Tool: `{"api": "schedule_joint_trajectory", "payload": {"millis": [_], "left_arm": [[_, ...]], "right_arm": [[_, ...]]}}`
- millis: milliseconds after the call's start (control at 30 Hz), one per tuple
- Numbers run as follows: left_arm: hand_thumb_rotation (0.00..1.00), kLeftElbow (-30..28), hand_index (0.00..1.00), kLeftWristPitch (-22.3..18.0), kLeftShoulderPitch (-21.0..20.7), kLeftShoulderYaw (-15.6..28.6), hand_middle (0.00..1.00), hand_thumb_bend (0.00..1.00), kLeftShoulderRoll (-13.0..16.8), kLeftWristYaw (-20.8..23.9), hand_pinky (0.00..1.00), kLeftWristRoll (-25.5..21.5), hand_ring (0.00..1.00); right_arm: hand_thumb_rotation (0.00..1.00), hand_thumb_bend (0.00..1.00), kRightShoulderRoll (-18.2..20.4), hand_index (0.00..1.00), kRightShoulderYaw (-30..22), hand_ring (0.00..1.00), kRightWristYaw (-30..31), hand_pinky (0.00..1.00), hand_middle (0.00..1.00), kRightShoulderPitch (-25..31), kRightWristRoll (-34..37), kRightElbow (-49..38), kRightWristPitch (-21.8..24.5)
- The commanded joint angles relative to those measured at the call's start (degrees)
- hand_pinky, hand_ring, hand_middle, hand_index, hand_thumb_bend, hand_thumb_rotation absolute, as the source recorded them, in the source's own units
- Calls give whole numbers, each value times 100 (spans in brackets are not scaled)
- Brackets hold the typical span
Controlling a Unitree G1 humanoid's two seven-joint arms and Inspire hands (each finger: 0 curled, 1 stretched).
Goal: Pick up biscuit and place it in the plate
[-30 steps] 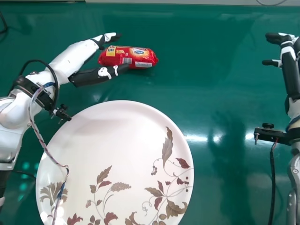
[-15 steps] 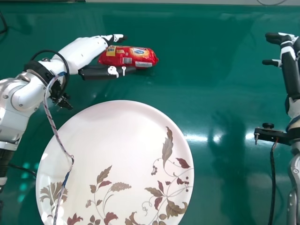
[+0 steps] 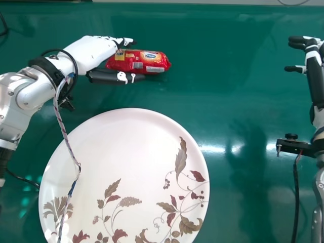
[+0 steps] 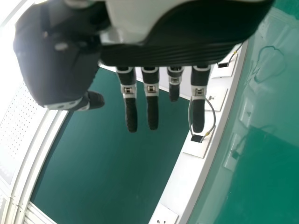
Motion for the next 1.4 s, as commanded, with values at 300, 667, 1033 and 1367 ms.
{"api": "schedule_joint_trajectory", "payload": {"millis": [300, 667, 1033, 1367], "left_arm": [[30, 575, 100, 37, -565, -431, 95, 100, 56, -79, 92, 517, 97], [26, 1195, 95, -116, -1097, -844, 91, 100, -33, 11, 93, 860, 94], [17, 1612, 87, -433, -1391, -1271, 84, 98, -149, 371, 89, 1203, 88], [0, 2251, 48, -923, -1624, -1483, 47, 48, -213, 1395, 45, 1522, 42]], "right_arm": [[57, 38, -17, 73, -56, 75, 24, 59, 79, 94, 24, 11, -58], [59, 39, 84, 75, -53, 75, -30, 58, 79, 144, 54, -60, 4], [61, 42, 118, 75, -41, 75, -63, 59, 80, 169, 116, -34, -59], [60, 40, 145, 75, -30, 74, -89, 58, 80, 173, 120, 40, -175]]}}
